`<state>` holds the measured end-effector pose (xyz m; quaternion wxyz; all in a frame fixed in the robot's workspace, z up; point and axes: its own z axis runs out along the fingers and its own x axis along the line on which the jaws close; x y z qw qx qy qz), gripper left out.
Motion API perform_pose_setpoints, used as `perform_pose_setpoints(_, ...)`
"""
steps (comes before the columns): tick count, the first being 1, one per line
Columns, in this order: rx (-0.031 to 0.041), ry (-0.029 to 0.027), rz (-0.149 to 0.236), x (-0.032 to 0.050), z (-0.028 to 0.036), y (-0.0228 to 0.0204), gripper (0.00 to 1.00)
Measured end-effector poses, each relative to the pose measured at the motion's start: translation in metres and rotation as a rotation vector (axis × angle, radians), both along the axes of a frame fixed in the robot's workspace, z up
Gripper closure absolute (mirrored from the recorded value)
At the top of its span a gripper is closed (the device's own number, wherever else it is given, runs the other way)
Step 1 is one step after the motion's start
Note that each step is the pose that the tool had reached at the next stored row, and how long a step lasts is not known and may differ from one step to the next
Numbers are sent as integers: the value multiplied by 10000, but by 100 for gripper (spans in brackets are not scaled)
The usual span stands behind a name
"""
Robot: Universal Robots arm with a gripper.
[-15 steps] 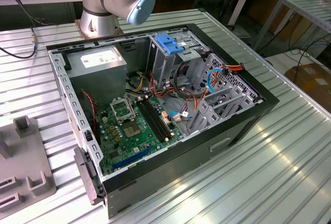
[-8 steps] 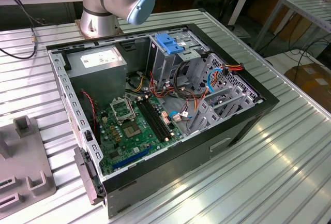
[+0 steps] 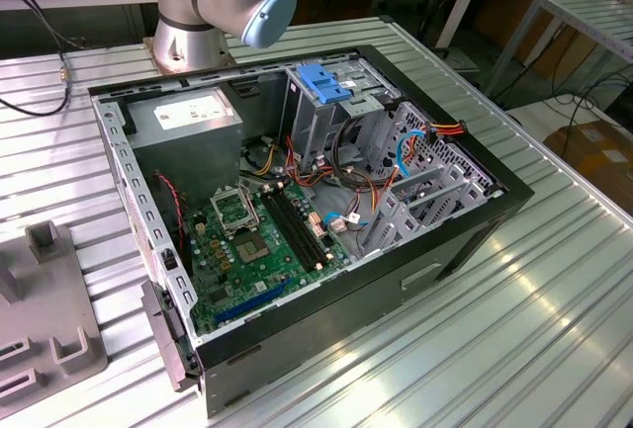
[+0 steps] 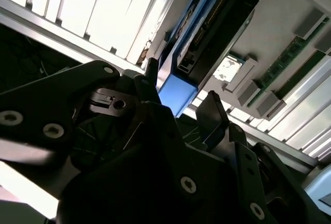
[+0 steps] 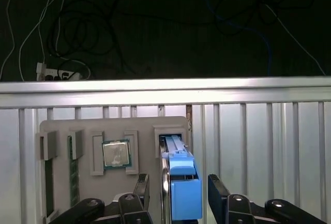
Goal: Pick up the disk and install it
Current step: 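Pick up the disk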
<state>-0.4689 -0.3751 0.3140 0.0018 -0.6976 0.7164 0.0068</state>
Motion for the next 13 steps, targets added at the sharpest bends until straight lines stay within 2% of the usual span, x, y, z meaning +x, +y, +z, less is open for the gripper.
perform_pose_setpoints(6,113,-2,-1,-19,-83,2,43)
perform_pose_setpoints(13,152,-1,-1,-19,-185,1,43)
